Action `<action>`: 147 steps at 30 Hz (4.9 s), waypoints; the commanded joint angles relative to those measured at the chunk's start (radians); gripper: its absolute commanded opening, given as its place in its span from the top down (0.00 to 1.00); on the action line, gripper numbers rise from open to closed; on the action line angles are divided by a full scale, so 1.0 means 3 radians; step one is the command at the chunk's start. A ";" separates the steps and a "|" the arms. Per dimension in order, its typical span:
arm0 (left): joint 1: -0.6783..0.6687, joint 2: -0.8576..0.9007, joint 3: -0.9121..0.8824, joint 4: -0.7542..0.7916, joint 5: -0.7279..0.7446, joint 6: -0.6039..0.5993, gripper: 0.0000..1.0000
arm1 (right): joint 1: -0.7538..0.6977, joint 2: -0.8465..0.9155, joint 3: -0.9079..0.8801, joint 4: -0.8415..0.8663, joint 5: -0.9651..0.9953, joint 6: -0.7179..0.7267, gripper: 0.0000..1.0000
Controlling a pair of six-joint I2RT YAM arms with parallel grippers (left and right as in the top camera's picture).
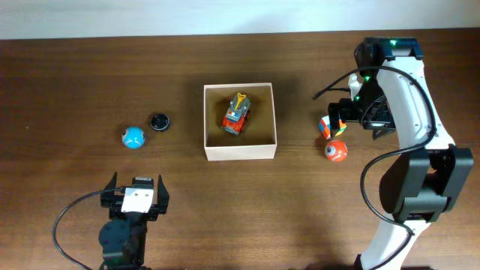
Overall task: Pack container
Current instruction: 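Lower the right gripper and grasp the 2x2 colour cube, then carry the colour cube into the box and release it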
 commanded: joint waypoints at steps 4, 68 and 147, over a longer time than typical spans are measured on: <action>0.0014 -0.0017 -0.0019 -0.0003 -0.0019 0.0039 0.01 | -0.0011 -0.0008 -0.0003 0.0055 0.0055 -0.0154 0.01; 0.0014 -0.0017 -0.0019 -0.0003 -0.0019 0.0039 0.01 | 0.0203 0.0860 -0.0069 0.1258 0.0092 -0.1356 0.19; 0.0014 -0.0017 -0.0019 -0.0003 -0.0019 0.0039 0.01 | 0.1189 0.0539 0.2963 -0.0183 0.0521 0.0217 0.01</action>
